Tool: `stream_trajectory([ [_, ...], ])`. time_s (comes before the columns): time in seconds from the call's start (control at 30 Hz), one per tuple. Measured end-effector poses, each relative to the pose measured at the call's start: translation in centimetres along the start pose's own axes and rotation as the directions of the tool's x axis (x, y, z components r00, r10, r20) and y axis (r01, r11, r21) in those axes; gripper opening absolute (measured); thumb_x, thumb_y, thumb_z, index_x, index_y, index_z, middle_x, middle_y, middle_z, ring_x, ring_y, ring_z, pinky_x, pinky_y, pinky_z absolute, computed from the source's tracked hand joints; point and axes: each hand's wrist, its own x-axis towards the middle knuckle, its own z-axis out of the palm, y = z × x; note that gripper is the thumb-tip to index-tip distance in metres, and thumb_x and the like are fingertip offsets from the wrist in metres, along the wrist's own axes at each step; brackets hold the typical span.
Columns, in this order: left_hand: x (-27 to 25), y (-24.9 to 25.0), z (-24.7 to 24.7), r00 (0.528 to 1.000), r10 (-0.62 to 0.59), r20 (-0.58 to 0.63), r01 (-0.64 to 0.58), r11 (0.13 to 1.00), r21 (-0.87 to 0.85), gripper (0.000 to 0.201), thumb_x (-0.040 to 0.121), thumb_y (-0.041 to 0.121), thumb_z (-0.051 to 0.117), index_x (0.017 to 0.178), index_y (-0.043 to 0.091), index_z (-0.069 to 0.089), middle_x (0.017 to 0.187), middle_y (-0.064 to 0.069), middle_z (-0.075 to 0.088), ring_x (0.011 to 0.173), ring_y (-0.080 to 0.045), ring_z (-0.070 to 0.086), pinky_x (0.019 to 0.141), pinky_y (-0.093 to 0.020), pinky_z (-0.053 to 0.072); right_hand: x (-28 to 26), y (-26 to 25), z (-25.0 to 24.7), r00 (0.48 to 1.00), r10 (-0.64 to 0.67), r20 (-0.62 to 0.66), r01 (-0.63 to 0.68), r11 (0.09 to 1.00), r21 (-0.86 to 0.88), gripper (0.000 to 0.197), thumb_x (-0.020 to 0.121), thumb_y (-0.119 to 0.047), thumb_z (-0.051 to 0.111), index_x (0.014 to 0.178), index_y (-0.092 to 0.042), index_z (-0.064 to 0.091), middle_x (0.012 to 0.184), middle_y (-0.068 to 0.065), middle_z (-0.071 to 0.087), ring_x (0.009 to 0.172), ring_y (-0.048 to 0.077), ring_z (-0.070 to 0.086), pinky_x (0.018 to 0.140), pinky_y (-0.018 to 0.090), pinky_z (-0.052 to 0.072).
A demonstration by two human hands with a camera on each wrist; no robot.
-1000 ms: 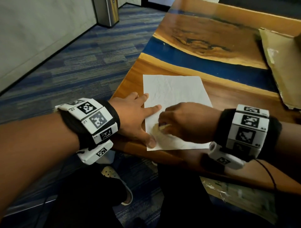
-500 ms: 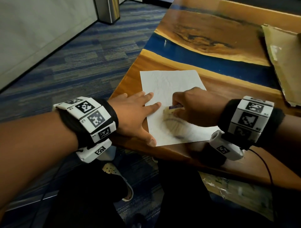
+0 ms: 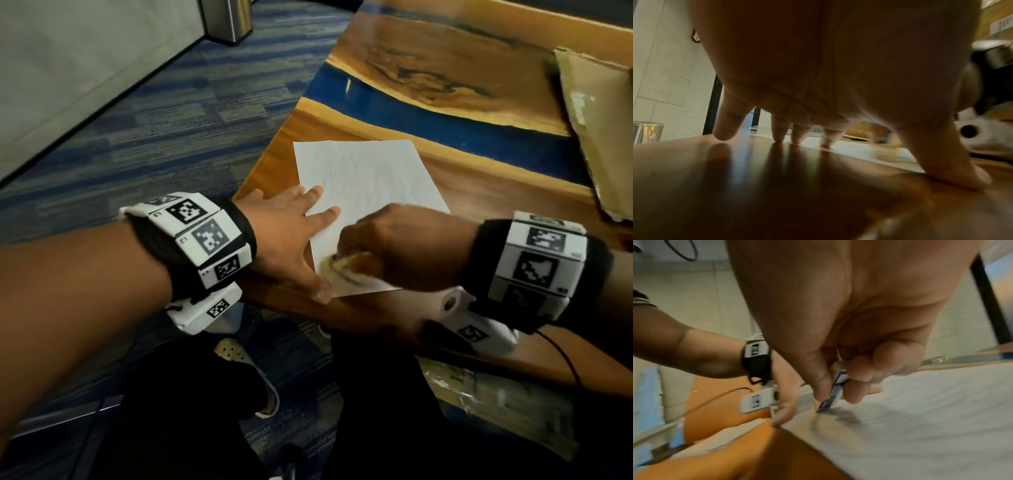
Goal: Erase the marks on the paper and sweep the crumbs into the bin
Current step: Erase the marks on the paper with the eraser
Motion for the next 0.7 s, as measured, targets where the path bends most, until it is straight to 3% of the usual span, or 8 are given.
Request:
stream_trajectory([
  [0.07, 0.0, 0.1, 0.0, 1.0, -0.005, -0.001, 0.005, 1.0, 0.005, 0.135, 0.055, 0.1, 0.049, 0.156, 0.04, -0.016, 0.166, 0.002, -0.025, 0.154, -0.024, -0.016, 0.12, -0.064, 0.014, 0.2, 1.6, -0.3, 0.979, 0.202, -0.026, -0.203, 0.979, -0.038, 0.028, 0.101, -0.041, 0.048, 0.118, -0.023, 0.06, 0.106, 0.003, 0.07, 0.09, 0.024, 0.065, 0.078, 0.042, 0.057],
  [0.13, -0.1, 0.1, 0.0, 1.0, -0.01, 0.004, 0.01, 1.0, 0.004, 0.135, 0.055, 0.099, 0.05, 0.156, 0.04, -0.016, 0.166, 0.002, -0.026, 0.154, -0.023, -0.016, 0.119, -0.064, 0.015, 0.0, 1.3, -0.1, 0.986, 0.156, -0.052, -0.158, 0.986, -0.046, 0.026, 0.101, -0.042, 0.049, 0.116, -0.023, 0.06, 0.103, 0.002, 0.069, 0.087, 0.023, 0.064, 0.076, 0.042, 0.057],
  [0.23, -0.1, 0.1, -0.1, 1.0, -0.013, 0.022, 0.013, 1.0, -0.008, 0.136, 0.055, 0.099, 0.052, 0.156, 0.04, -0.017, 0.165, 0.002, -0.027, 0.154, -0.023, -0.018, 0.118, -0.065, 0.017, -0.5, -0.8, 0.4, 0.996, -0.088, 0.025, 0.088, 0.996, 0.022, 0.029, 0.101, -0.046, 0.048, 0.117, -0.025, 0.06, 0.1, -0.003, 0.068, 0.084, 0.018, 0.064, 0.077, 0.038, 0.056],
  [0.33, 0.1, 0.3, -0.3, 0.999, -0.021, 0.032, 0.021, 1.0, -0.01, 0.137, 0.052, 0.099, 0.054, 0.156, 0.042, -0.016, 0.166, 0.003, -0.026, 0.154, -0.024, -0.016, 0.116, -0.067, 0.022, -0.1, 1.6, -0.5, 0.994, 0.11, 0.02, -0.11, 0.994, -0.009, 0.031, 0.102, -0.044, 0.045, 0.125, -0.027, 0.059, 0.11, -0.001, 0.07, 0.093, 0.021, 0.065, 0.083, 0.042, 0.056],
  [0.4, 0.2, 0.3, -0.3, 0.999, -0.025, 0.04, 0.026, 1.0, -0.01, 0.138, 0.051, 0.099, 0.055, 0.155, 0.044, -0.016, 0.166, 0.003, -0.026, 0.154, -0.024, -0.015, 0.118, -0.065, 0.022, -0.1, 2.6, -0.7, 0.989, 0.15, -0.012, -0.15, 0.986, -0.077, 0.033, 0.102, -0.041, 0.044, 0.13, -0.028, 0.056, 0.117, 0.0, 0.067, 0.098, 0.023, 0.064, 0.085, 0.043, 0.056],
  [0.53, 0.3, 0.3, -0.5, 0.998, -0.02, 0.066, 0.022, 0.999, -0.029, 0.139, 0.049, 0.098, 0.057, 0.154, 0.047, -0.018, 0.166, 0.002, -0.027, 0.154, -0.025, -0.016, 0.119, -0.062, 0.019, -0.9, -0.5, 0.3, 0.986, -0.159, 0.05, 0.16, 0.987, -0.025, 0.033, 0.103, -0.043, 0.044, 0.131, -0.029, 0.056, 0.111, -0.004, 0.064, 0.094, 0.017, 0.064, 0.081, 0.037, 0.056],
  [0.63, 0.4, 0.5, -0.7, 0.997, -0.023, 0.069, 0.024, 1.0, -0.009, 0.138, 0.05, 0.097, 0.057, 0.154, 0.045, -0.018, 0.166, 0.001, -0.026, 0.154, -0.027, -0.015, 0.119, -0.062, 0.02, -0.3, 2.4, -0.6, 0.997, 0.073, 0.004, -0.073, 0.995, -0.069, 0.033, 0.104, -0.042, 0.041, 0.132, -0.031, 0.055, 0.118, -0.002, 0.065, 0.099, 0.019, 0.063, 0.087, 0.039, 0.055],
  [0.7, 0.3, 0.5, -0.7, 0.997, -0.028, 0.073, 0.028, 1.0, 0.004, 0.138, 0.051, 0.097, 0.058, 0.155, 0.044, -0.018, 0.166, 0.001, -0.026, 0.154, -0.027, -0.015, 0.12, -0.062, 0.019, -0.4, 3.3, -0.7, 0.992, 0.12, -0.04, -0.124, 0.987, -0.107, 0.034, 0.103, -0.042, 0.042, 0.133, -0.03, 0.054, 0.12, -0.002, 0.064, 0.1, 0.021, 0.063, 0.086, 0.04, 0.056],
])
